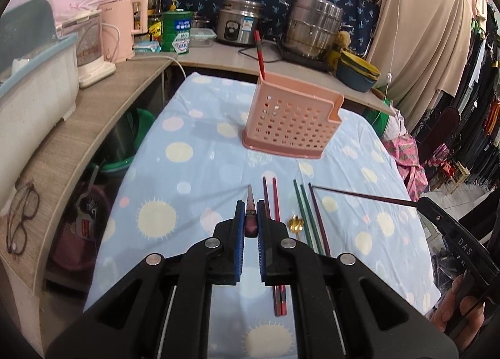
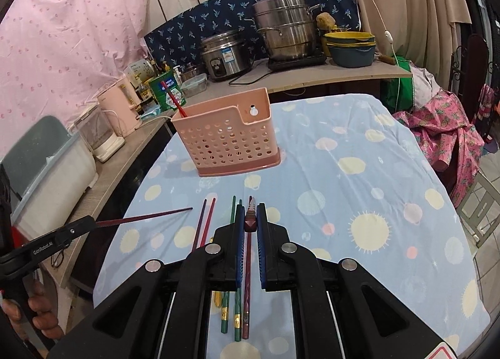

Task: Organize utensils
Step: 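Lift both held chopsticks up over the pink holder with both tools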

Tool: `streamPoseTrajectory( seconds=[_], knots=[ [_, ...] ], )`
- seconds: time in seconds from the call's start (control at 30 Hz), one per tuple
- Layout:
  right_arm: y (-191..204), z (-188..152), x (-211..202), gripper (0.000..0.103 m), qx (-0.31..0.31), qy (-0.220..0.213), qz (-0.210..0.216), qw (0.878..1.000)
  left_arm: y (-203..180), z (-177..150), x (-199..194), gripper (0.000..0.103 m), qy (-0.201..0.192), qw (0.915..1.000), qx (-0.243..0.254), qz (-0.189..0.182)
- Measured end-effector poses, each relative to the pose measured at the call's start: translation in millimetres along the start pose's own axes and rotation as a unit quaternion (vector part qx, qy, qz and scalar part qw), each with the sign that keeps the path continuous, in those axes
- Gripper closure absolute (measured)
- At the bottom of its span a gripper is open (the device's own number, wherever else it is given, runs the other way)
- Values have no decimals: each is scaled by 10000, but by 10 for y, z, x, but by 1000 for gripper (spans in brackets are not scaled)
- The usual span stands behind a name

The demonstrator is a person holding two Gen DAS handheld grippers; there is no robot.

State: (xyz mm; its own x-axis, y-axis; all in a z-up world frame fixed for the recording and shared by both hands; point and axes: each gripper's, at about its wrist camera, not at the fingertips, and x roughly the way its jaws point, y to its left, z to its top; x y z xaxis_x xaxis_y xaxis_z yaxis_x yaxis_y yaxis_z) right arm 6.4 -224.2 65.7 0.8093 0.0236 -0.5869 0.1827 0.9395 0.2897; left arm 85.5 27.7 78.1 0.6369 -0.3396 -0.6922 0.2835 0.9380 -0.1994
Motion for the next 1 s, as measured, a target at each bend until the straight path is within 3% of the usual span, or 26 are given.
streamPoseTrajectory(
  seconds=[0.33,0.6,1.0],
  knots=[
    [-3,388,-125,96,-63,-471,-42,9989,-39,399,-20,96,-365,9992,79,116],
    [-28,775,-124,96,-5,-786,0,9969,-116,813,-65,96,-682,9976,139,-3],
    [18,1625,-61,96,285,-1471,419,9878,-434,1734,-278,96,-1675,9852,298,-215]
  ],
)
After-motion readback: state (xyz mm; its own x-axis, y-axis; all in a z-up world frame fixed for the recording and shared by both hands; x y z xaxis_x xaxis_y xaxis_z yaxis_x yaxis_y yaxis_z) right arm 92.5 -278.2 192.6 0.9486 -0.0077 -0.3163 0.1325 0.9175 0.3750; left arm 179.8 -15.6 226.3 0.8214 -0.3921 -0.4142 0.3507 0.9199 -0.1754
